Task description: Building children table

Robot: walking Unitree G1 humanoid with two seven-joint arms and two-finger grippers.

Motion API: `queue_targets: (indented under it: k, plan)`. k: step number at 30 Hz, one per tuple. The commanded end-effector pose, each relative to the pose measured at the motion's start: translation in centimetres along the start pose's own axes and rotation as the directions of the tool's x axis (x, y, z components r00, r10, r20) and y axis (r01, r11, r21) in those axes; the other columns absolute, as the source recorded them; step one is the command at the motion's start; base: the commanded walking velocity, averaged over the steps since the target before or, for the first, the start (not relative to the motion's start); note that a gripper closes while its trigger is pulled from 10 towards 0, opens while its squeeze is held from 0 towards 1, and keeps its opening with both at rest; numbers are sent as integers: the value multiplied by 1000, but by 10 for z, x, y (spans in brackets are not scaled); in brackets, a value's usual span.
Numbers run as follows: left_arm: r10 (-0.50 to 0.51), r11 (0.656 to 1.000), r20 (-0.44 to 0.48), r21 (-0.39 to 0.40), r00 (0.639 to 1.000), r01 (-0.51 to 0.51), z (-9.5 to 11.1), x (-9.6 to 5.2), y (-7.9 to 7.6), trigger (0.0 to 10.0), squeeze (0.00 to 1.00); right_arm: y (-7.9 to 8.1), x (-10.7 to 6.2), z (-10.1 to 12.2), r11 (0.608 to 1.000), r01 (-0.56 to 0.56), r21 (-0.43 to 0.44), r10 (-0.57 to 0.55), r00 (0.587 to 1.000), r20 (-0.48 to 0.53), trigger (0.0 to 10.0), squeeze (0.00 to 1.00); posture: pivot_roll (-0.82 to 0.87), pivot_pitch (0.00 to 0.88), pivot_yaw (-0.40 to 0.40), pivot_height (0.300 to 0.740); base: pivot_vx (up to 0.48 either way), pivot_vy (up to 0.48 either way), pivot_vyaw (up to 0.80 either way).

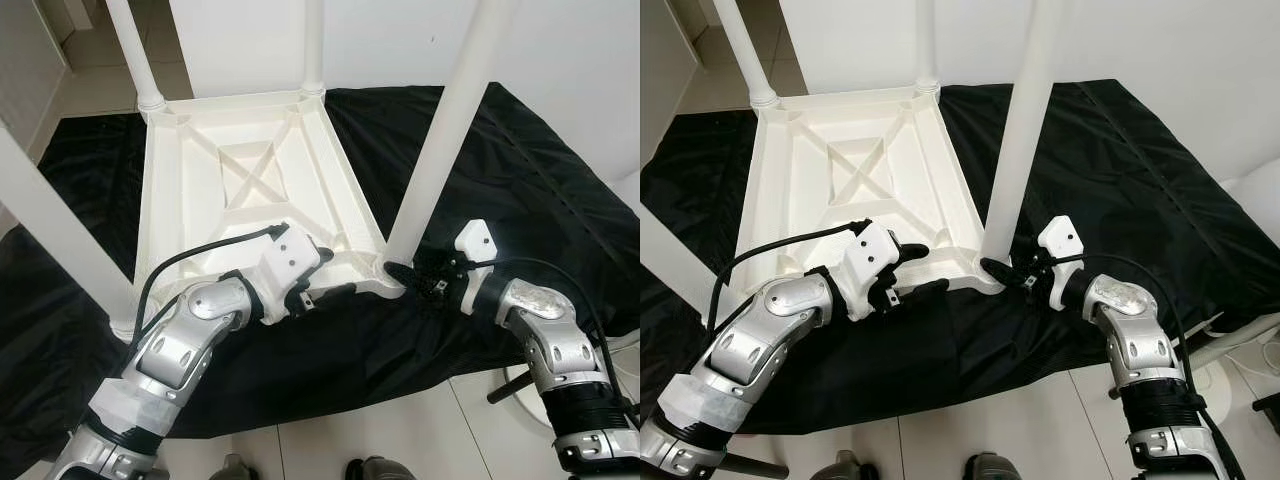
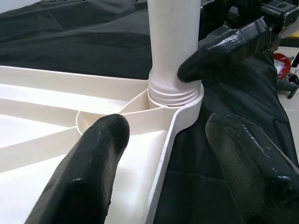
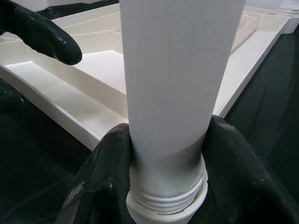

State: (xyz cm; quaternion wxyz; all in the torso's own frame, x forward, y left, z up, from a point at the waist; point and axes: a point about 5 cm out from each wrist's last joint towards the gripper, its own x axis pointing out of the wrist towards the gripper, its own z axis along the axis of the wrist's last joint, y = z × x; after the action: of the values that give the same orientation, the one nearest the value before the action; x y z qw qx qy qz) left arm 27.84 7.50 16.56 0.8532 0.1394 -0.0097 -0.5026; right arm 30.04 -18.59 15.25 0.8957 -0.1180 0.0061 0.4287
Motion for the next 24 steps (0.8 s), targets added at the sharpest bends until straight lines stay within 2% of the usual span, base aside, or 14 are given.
queue_targets:
  k: [1, 3, 4, 5, 10, 11, 12, 15, 16, 18, 19, 21, 24]
  plan:
    - [-83, 997, 8, -3, 997, 83, 2, 1, -7, 10000, 0, 7, 0, -11, 998, -54, 22, 54, 998, -39, 0, 0, -102, 60, 18, 740, 0, 0, 0]
    - [-80, 997, 8, -5, 997, 80, 2, 1, -7, 10000, 0, 7, -2, -12, 999, -43, 24, 44, 998, -37, 0, 0, -102, 63, 17, 740, 0, 0, 0]
    - [-79, 997, 9, -6, 997, 79, 2, 1, -7, 10000, 0, 7, -3, -13, 999, -33, 24, 34, 999, -32, 4392, 0, -102, 64, 17, 740, 0, 0, 0]
    - [-78, 997, 10, -6, 997, 78, 2, 1, -7, 10000, 0, 7, -3, -13, 999, -27, 27, 27, 999, -26, 10000, 0, -101, 66, 17, 740, 0, 0, 0]
    - [-78, 997, 10, -6, 997, 78, 2, 1, -6, 10000, 0, 8, 0, -8, 998, 42, 46, -43, 999, 21, 10000, 0, -103, 69, 18, 740, 0, 0, 0]
    - [-78, 997, 10, -6, 997, 78, 2, 0, -6, 10000, 0, 8, 1, -6, 995, 78, 61, -81, 996, 40, 10000, 0, -104, 71, 18, 740, 0, 0, 0]
    - [-77, 997, 8, -6, 997, 77, 2, 0, -6, 10000, 0, 8, 3, -3, 983, 164, 81, -169, 984, 64, 10000, 0, -101, 72, 16, 740, 0, 0, 0]
    - [-77, 997, 8, -6, 997, 77, 2, 0, -6, 10000, 0, 8, 3, -3, 983, 164, 81, -169, 984, 64, 10000, 0, -101, 72, 16, 740, 0, 0, 0]
    - [-76, 997, 8, -6, 997, 76, 2, -1, -5, 10000, 0, 8, 5, -1, 966, 236, 104, -244, 967, 74, 10000, 0, -99, 73, 15, 740, 0, 0, 0]
    - [-76, 997, 8, -6, 997, 76, 2, -1, -5, 10000, 0, 8, 5, -1, 966, 236, 104, -244, 967, 74, 10000, 0, -99, 73, 15, 740, 0, 0, 0]
    - [-72, 997, 6, -7, 997, 73, 2, -1, -5, 10000, 0, 20, 8, 1, 907, 379, 181, -400, 912, 93, 10000, 0, -101, 74, 16, 740, 0, 0, 0]
    - [-72, 997, 6, -7, 997, 73, 2, -1, -5, 10000, 0, 20, 8, 1, 907, 379, 181, -400, 912, 93, 10000, 0, -101, 74, 16, 740, 0, 0, 0]
    - [-73, 997, 5, -11, 997, 73, 1, -1, -5, 10000, 0, 44, 11, -2, 778, 569, 265, -603, 796, 60, 10000, 0, -106, 77, 21, 740, 0, 0, 0]
